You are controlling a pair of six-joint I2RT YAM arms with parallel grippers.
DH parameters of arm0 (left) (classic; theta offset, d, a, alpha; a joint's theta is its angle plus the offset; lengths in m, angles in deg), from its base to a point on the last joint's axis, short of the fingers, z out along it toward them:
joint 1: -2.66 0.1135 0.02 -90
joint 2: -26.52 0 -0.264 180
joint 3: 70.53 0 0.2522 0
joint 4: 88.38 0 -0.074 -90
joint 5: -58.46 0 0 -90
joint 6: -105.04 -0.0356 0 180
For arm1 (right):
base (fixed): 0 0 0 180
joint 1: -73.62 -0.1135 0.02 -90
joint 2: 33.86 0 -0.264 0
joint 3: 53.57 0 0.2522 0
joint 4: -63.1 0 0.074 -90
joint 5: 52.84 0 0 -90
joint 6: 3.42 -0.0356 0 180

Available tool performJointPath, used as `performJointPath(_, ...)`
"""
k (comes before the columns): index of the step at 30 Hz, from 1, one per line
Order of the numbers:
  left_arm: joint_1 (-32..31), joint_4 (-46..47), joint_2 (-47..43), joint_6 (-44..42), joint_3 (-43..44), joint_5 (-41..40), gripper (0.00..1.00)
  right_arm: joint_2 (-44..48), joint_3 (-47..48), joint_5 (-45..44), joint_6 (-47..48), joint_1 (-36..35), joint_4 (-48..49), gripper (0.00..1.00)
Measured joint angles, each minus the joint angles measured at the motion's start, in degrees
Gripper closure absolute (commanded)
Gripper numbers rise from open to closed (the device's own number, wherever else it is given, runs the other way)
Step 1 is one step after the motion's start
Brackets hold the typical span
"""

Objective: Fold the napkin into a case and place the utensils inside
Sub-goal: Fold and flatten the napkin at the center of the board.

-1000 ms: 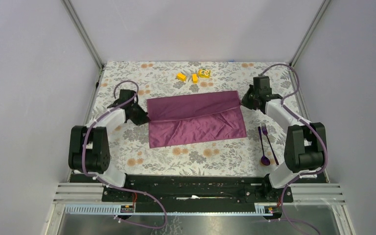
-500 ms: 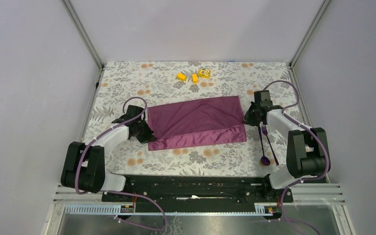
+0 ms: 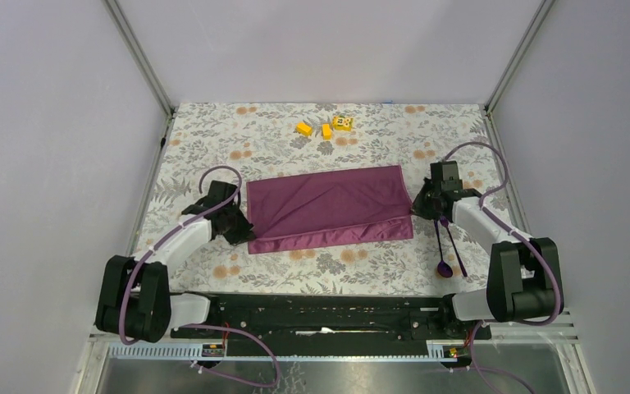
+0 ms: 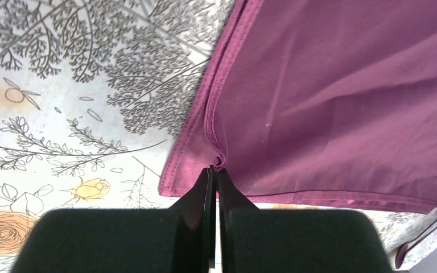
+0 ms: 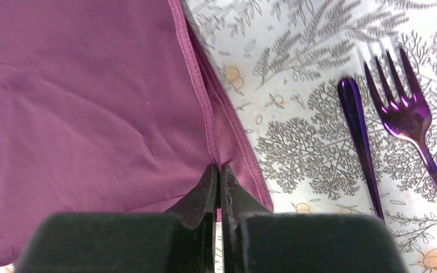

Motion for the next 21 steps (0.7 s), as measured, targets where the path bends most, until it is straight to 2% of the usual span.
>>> performJointPath(6,0.00,-0.37,1.79,0.57,-2.93,0.24,1.00,-0.02,-4.02,0.70,0.00,0.00,-0.04,1.00)
performJointPath(14,0.00,-2.03,1.70,0.79,-2.56,0.44,1.00,0.15,-4.33,2.84,0.02,0.00,-0.26,1.00)
performJointPath(21,-0.28,-5.88,-3.19,1.03,-1.49,0.59,1.00,5.62,-3.74,4.31,0.13,0.00,-4.13,1.00)
